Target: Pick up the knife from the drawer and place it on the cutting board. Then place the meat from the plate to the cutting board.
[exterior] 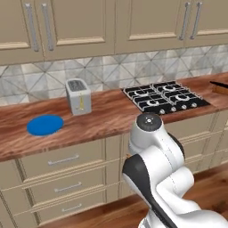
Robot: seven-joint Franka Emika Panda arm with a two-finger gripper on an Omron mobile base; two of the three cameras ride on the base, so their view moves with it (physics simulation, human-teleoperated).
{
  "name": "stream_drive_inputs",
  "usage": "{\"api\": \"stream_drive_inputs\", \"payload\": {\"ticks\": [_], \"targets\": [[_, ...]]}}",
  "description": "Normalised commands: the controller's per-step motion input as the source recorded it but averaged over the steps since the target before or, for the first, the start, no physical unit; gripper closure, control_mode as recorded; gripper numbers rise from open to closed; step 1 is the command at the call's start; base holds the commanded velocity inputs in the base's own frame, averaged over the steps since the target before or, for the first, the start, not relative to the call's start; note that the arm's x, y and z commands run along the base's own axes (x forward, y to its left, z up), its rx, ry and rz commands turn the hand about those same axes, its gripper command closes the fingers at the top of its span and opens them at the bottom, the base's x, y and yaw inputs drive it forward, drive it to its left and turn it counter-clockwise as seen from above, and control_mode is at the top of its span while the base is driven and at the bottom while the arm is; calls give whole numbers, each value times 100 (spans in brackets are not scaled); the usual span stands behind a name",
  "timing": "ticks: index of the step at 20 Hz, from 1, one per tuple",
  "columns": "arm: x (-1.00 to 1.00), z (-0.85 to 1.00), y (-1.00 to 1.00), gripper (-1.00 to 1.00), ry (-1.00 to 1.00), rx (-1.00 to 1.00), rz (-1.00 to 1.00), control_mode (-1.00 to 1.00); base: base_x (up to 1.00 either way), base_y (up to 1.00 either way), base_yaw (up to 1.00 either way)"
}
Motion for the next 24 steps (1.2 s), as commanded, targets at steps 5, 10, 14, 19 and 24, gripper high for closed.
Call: {"api": "stream_drive_inputs", "payload": {"ticks": [5, 10, 14, 19, 24], "targets": [[0, 0, 0, 100, 0, 0, 0, 100, -1, -86, -12], [0, 0, 0, 100, 0, 0, 0, 100, 0, -83, -13], [0, 0, 0, 100, 0, 0, 0, 100, 4, -79, -13], [0, 0, 0, 100, 0, 0, 0, 100, 21, -70, -15], [0, 0, 0, 100, 0, 0, 0, 100, 32, -58, -22]]}}
